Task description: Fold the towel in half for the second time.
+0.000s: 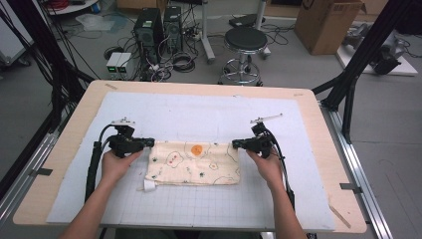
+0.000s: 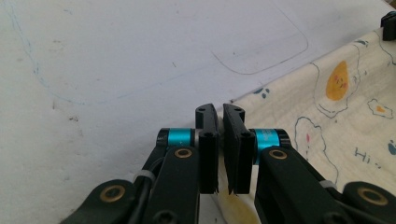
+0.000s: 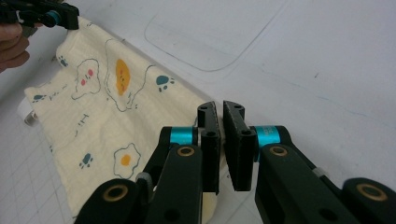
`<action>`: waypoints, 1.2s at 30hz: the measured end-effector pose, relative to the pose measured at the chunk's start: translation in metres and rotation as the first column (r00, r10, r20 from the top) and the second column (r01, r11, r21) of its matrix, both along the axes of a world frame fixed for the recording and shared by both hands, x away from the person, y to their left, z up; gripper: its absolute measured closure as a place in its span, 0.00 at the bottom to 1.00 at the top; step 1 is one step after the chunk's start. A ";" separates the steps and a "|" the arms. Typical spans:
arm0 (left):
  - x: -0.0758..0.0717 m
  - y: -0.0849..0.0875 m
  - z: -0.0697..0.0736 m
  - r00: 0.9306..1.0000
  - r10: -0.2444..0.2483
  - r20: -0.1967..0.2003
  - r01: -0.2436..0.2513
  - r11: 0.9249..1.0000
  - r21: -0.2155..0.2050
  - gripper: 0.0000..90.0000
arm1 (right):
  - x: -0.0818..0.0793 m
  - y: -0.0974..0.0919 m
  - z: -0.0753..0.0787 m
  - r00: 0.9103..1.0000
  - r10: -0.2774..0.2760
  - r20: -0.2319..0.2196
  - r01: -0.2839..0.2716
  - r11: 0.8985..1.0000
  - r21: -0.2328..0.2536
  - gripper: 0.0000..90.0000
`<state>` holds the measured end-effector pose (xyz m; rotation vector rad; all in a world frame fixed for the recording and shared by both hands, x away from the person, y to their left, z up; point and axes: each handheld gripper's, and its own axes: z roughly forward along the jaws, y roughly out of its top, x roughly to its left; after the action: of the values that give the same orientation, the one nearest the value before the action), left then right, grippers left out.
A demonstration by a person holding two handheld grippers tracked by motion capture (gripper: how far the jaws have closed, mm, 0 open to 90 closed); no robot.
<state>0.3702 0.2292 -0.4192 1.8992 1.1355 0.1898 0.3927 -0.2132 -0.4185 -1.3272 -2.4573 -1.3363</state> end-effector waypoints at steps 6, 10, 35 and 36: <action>-0.005 0.001 0.002 0.999 -0.033 0.001 0.033 0.999 0.005 0.94 | -0.005 -0.003 -0.001 1.000 0.008 -0.006 -0.008 1.000 0.026 0.95; -0.010 0.002 0.003 0.999 -0.042 0.014 0.042 0.999 -0.001 0.94 | -0.009 -0.006 -0.003 1.000 0.011 -0.004 -0.011 0.999 0.043 0.95; -0.034 0.004 0.014 0.991 -0.109 0.079 0.109 0.994 -0.003 0.93 | -0.033 -0.010 0.012 0.998 0.054 0.044 -0.058 0.994 0.094 0.95; -0.035 0.005 0.014 0.991 -0.112 0.079 0.113 0.994 -0.003 0.93 | -0.035 -0.010 0.011 0.997 0.061 0.049 -0.065 0.994 0.088 0.95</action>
<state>0.3348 0.2338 -0.4048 1.9259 0.9727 0.1959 0.3581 -0.2228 -0.4073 -1.2024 -2.4153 -1.4591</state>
